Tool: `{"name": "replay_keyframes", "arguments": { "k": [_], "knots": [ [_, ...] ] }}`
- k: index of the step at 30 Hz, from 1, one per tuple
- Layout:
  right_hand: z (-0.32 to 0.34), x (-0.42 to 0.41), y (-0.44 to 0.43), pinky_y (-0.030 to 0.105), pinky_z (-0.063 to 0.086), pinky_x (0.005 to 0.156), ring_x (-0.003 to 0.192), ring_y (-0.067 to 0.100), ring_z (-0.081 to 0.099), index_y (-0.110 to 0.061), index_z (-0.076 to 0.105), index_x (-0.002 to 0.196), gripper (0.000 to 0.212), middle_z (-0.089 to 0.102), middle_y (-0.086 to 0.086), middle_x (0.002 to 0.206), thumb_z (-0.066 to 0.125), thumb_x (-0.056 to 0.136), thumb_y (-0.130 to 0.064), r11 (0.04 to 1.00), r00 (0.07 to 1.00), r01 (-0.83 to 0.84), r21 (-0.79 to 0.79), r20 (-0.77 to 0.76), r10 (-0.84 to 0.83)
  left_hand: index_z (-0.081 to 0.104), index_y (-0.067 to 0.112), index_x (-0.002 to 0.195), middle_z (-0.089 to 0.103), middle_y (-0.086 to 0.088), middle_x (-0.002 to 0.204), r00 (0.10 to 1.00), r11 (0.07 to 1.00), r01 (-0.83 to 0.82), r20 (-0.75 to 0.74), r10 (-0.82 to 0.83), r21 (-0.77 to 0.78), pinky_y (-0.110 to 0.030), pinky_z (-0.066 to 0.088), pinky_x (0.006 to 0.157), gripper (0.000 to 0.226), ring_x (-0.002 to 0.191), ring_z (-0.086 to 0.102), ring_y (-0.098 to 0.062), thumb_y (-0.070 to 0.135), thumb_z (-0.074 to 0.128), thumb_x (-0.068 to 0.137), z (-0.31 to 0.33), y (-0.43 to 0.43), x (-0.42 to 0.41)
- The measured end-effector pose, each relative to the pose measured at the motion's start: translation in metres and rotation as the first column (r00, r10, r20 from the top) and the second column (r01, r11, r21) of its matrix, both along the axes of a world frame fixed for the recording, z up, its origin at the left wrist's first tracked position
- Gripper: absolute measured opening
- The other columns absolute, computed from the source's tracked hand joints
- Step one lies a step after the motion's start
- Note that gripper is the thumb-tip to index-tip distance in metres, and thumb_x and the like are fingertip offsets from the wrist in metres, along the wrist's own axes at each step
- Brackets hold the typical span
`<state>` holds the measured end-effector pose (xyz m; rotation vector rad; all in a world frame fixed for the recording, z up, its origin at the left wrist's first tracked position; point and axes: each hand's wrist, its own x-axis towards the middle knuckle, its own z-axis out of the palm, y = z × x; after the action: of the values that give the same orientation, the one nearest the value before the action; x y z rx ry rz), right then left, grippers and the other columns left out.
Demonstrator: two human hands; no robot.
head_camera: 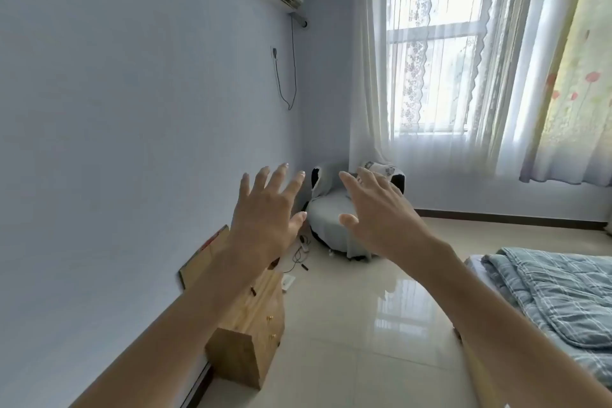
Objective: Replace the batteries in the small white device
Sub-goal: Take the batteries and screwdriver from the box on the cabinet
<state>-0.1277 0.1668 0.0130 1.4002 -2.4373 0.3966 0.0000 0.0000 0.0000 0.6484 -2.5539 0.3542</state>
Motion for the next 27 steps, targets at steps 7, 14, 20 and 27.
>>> {"name": "replay_keyframes", "arguments": {
  "k": [7, 14, 20, 27],
  "knots": [
    [0.011, -0.068, -0.09, 0.045, 0.021, 0.128, 0.157, 0.033, 0.024, -0.019, 0.018, 0.166, 0.076, 0.024, 0.014, 0.17, 0.059, 0.105, -0.039, 0.998, 0.999, -0.042, 0.05, 0.016, 0.041, 0.016, 0.034, 0.169, 0.02, -0.002, 0.177, 0.998, 0.999, -0.043, -0.045, 0.043, -0.011, -0.057, 0.015, 0.133, 0.077, 0.163, 0.018, -0.03, 0.055, 0.054, 0.105, 0.016, -0.086, -0.059],
    [0.02, -0.118, -0.19, 0.046, 0.028, 0.127, 0.154, 0.034, 0.029, -0.019, 0.022, 0.164, 0.074, 0.031, 0.013, 0.166, 0.06, 0.104, -0.037, 0.994, 0.994, -0.113, -0.002, 0.014, 0.113, 0.019, 0.032, 0.169, 0.027, -0.005, 0.174, 0.992, 0.993, -0.112, -0.053, 0.111, -0.025, -0.056, 0.016, 0.133, 0.077, 0.161, 0.023, -0.03, 0.055, 0.055, 0.105, 0.026, -0.174, -0.103],
    [0.007, -0.151, -0.268, 0.044, 0.03, 0.123, 0.157, 0.032, 0.024, -0.019, 0.021, 0.165, 0.074, 0.025, 0.012, 0.169, 0.06, 0.105, -0.036, 0.979, 0.977, -0.202, 0.018, 0.066, 0.201, 0.018, 0.033, 0.168, 0.026, -0.005, 0.175, 0.981, 0.981, -0.193, -0.002, 0.193, -0.004, -0.056, 0.016, 0.133, 0.076, 0.162, 0.022, -0.031, 0.058, 0.051, 0.105, 0.012, -0.239, -0.128],
    [-0.009, -0.203, -0.363, 0.045, 0.031, 0.123, 0.158, 0.031, 0.023, -0.018, 0.024, 0.164, 0.072, 0.023, 0.011, 0.171, 0.061, 0.105, -0.036, 0.949, 0.947, -0.315, 0.01, 0.07, 0.313, 0.015, 0.032, 0.169, 0.026, -0.003, 0.175, 0.956, 0.956, -0.294, 0.027, 0.293, 0.011, -0.056, 0.014, 0.133, 0.075, 0.162, 0.022, -0.029, 0.057, 0.048, 0.107, -0.002, -0.318, -0.163]
  ]
}}
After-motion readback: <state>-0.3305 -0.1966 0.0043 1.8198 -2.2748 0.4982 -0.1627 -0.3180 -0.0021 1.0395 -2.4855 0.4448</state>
